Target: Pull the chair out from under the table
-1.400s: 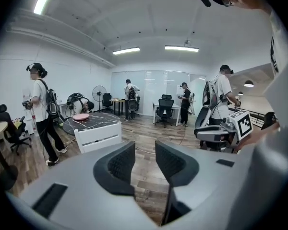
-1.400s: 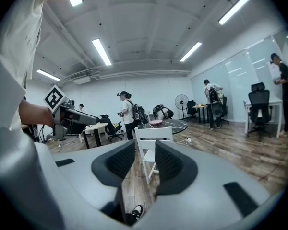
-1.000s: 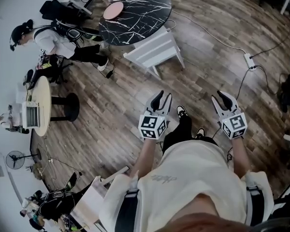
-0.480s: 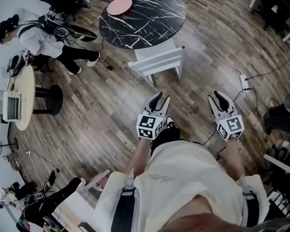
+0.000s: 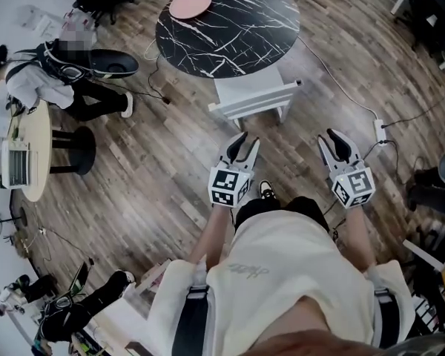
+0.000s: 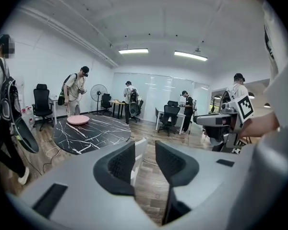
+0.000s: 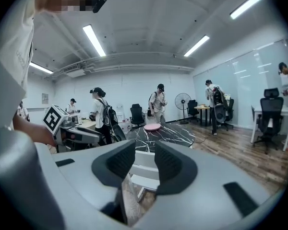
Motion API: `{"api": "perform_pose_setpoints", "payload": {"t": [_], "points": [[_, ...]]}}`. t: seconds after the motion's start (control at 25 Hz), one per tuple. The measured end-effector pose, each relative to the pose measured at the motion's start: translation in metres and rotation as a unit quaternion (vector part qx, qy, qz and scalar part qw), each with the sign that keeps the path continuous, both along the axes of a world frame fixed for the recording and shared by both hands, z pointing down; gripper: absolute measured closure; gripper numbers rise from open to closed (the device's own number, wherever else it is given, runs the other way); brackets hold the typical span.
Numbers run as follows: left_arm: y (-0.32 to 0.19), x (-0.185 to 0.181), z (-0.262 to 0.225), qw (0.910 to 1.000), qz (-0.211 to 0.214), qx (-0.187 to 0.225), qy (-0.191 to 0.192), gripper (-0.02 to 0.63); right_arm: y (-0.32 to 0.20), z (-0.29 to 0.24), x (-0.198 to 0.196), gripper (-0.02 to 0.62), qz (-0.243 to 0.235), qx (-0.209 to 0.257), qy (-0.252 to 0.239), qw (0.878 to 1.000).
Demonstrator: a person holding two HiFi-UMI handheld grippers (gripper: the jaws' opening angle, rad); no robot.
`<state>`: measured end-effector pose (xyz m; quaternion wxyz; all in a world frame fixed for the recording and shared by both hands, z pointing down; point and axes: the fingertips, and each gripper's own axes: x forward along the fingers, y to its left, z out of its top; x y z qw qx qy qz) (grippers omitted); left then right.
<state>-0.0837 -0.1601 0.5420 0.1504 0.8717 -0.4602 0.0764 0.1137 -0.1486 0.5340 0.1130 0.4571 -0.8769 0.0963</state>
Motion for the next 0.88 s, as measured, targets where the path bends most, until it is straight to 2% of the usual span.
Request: {"api": "perform_pose_setpoints", "payload": {"t": [0.2,0.36,0.48,0.56,0.68,0.8,0.84,0.88], "points": [[-0.02,-0.009,0.0,0.9999,-0.015,-0.003,-0.007,0.463,-0.017,0.0,-0.004,0.462,-0.01,-0.003,0.018,1.0],[-0.044,-0.01,0.0,0.9994,-0.024,-0.008,-0.024,0.463,-0.038,0.016,-0.008,0.462,-0.039,-0.006,0.037,0.999],[-0.076,-0.008,-0.005,0.9988,-0.03,-0.01,-0.038,0.463,-0.072,0.024,-0.017,0.462,-0.069,-0.006,0.035,0.997],[-0.099,-0.009,-0.012,0.9985,-0.039,-0.015,-0.034,0.463,-0.1,0.021,-0.026,0.462,-0.092,-0.007,0.025,0.995],[-0.138,-0.011,-0.031,0.9985,-0.05,-0.003,-0.022,0.463,-0.149,0.007,-0.041,0.463,-0.131,0.027,0.032,0.99],[-0.168,-0.018,-0.035,0.9972,-0.057,0.006,-0.048,0.463,-0.183,0.003,-0.059,0.463,-0.165,0.05,0.039,0.984],[-0.174,-0.019,-0.038,0.9972,-0.061,0.005,-0.043,0.463,-0.189,0.004,-0.063,0.463,-0.171,0.05,0.029,0.984],[-0.18,-0.021,-0.044,0.9975,-0.067,0.003,-0.022,0.463,-0.195,0.003,-0.067,0.463,-0.175,0.047,0.02,0.983]]}}
